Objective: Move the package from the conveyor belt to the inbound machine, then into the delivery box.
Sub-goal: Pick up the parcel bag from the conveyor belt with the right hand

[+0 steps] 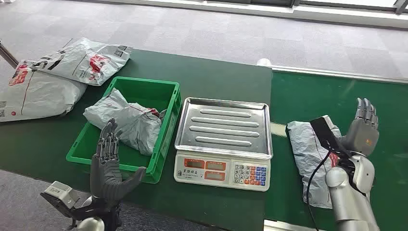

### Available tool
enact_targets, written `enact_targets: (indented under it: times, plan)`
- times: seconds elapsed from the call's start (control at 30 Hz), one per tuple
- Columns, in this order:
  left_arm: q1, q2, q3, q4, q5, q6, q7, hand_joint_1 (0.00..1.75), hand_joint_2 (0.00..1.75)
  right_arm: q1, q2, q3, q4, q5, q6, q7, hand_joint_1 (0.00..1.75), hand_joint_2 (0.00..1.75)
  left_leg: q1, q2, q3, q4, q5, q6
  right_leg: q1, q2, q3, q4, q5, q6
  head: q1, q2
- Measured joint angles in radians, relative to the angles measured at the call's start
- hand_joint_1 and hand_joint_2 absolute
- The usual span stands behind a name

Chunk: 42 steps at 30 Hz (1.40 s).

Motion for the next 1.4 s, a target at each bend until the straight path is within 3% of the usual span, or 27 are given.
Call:
enact_targets:
  times: [0.83,1.07,1.4]
  plan:
    - [-0.001,0.000,-0.001,0.000,0.005,0.007,0.001,0.00,1.75,-0.042,-0.018,-0.020,0.124,0.011,0.068,0.107,0.00,1.75,0.000,0.000,0.000,0.000,0.000,0.000,0.000,0.000,0.000,0.000,0.000,0.000,0.000,0.000]
    - [-0.002,0.003,-0.001,0.000,0.010,0.006,0.009,0.00,1.75,-0.066,-0.031,-0.020,0.196,0.037,0.242,0.220,0.00,1.75,0.000,0.000,0.000,0.000,0.000,0.000,0.000,0.000,0.000,0.000,0.000,0.000,0.000,0.000]
    - [-0.003,0.007,-0.001,0.001,0.010,0.004,0.013,0.00,1.75,-0.088,-0.041,-0.020,0.266,0.041,0.311,0.242,0.00,1.75,0.000,0.000,0.000,0.000,0.000,0.000,0.000,0.000,0.000,0.000,0.000,0.000,0.000,0.000]
